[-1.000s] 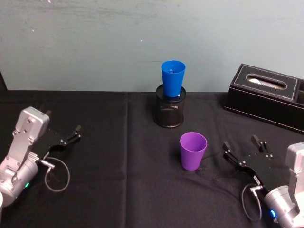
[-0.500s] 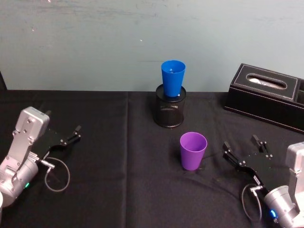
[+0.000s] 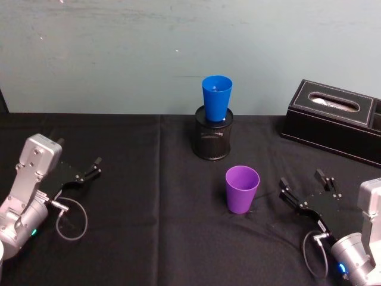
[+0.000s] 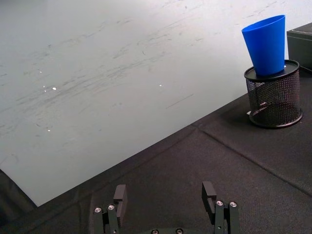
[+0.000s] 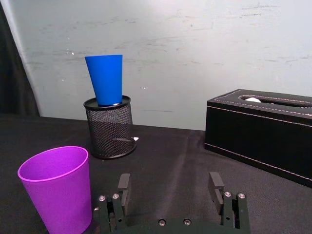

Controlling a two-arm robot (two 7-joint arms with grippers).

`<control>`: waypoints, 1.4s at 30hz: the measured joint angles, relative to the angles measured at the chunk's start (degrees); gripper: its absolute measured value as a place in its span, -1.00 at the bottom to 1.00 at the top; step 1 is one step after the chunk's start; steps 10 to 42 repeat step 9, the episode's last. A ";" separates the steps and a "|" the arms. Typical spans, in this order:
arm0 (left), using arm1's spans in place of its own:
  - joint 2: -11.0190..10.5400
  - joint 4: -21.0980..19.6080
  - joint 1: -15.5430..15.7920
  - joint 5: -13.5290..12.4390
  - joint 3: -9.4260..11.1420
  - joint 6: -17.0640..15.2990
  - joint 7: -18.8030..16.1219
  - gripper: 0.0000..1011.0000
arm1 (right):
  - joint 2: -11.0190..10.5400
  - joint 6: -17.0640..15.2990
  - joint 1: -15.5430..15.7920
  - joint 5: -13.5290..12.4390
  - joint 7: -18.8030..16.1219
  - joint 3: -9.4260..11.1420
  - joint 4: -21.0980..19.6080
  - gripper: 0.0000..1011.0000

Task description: Pick up one cup with a gripper and tap it against the other cup.

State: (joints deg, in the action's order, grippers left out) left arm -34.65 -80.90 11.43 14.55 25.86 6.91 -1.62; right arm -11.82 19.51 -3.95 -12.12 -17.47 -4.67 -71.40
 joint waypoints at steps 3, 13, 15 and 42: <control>0.00 0.00 0.00 0.00 0.00 0.00 0.00 1.00 | 0.00 0.00 0.00 0.01 0.01 0.00 0.00 0.98; 0.00 0.00 0.00 0.00 0.00 0.00 0.00 1.00 | 0.00 0.00 0.00 0.00 0.01 0.00 0.00 0.98; 0.00 0.00 0.00 0.00 0.00 0.00 0.00 1.00 | 0.00 0.00 0.00 0.00 0.01 0.00 0.00 0.98; 0.00 0.00 0.00 0.00 0.00 0.00 0.00 1.00 | 0.00 0.00 0.00 0.00 0.01 0.00 0.00 0.98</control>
